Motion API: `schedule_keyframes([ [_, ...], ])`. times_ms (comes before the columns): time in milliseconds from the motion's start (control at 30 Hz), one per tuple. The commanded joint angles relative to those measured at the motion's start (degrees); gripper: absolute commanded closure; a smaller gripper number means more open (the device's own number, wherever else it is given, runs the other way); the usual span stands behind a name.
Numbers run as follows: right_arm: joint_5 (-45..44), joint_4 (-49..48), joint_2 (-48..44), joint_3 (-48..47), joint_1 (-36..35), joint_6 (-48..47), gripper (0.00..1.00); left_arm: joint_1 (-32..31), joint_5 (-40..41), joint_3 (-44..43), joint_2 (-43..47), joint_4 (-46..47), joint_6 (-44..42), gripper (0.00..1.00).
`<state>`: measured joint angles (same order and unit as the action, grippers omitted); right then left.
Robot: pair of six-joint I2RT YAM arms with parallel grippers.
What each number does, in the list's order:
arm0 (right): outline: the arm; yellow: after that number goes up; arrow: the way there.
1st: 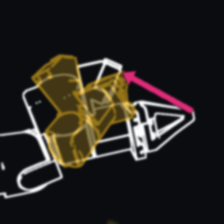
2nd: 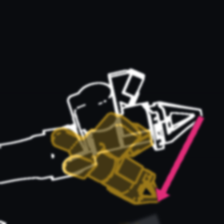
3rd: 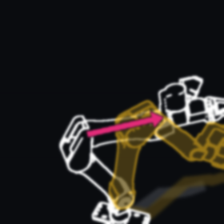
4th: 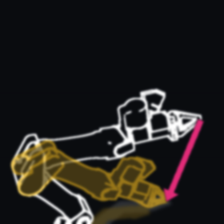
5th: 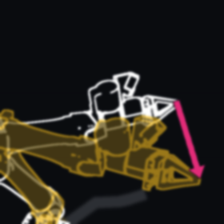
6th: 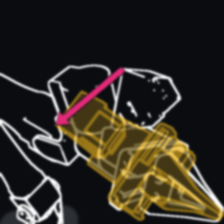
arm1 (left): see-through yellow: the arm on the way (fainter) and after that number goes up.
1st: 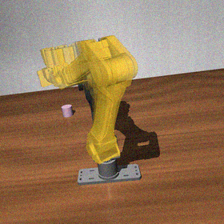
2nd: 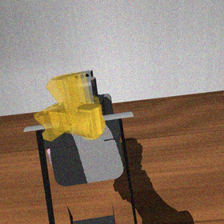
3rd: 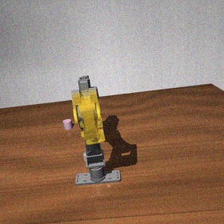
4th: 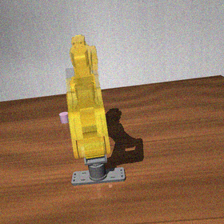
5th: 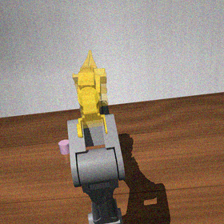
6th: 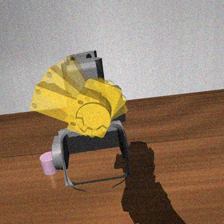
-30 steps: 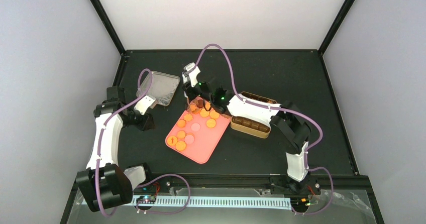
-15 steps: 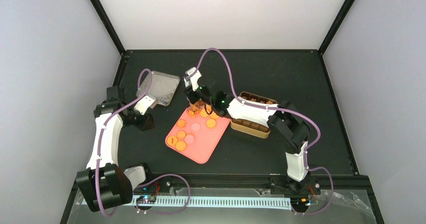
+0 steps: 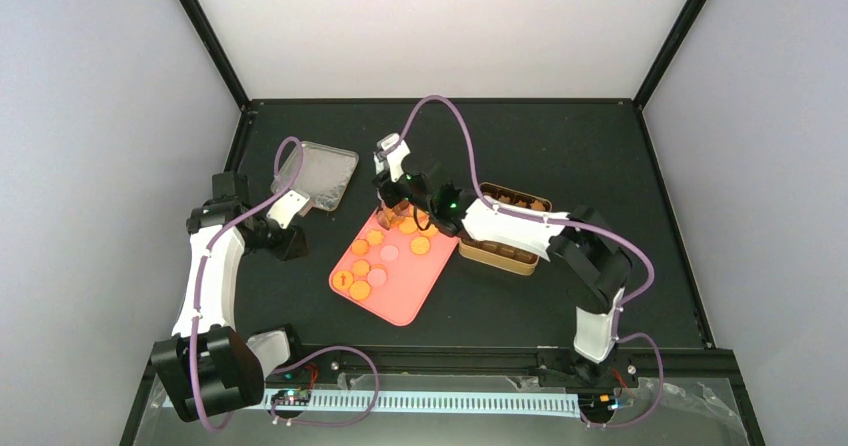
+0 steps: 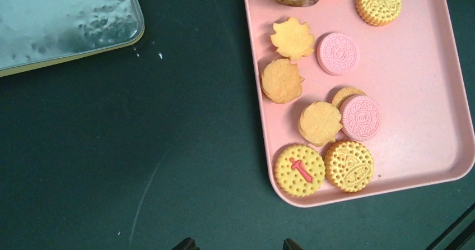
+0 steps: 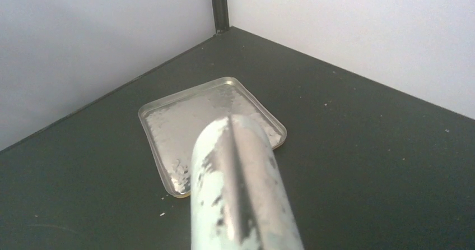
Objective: Pack the cookies
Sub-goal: Pick up the fake cookies from the plate, then place the fake cookies on the plate.
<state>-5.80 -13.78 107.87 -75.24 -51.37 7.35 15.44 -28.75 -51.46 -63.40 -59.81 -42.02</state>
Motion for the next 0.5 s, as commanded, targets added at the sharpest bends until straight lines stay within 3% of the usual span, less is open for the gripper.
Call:
schedule_keyframes([
  [0, -0.8, -2.9, -6.7, 1.3, 0.0, 0.5, 0.95, 0.6, -1.7, -0.3, 0.0, -1.3, -1.0, 0.59],
  [467, -4.4, -4.0, -25.6, 16.9, 2.7, 2.5, 0.95, 0.6, -2.8, -0.9, -0.5, -1.3, -0.8, 0.59],
])
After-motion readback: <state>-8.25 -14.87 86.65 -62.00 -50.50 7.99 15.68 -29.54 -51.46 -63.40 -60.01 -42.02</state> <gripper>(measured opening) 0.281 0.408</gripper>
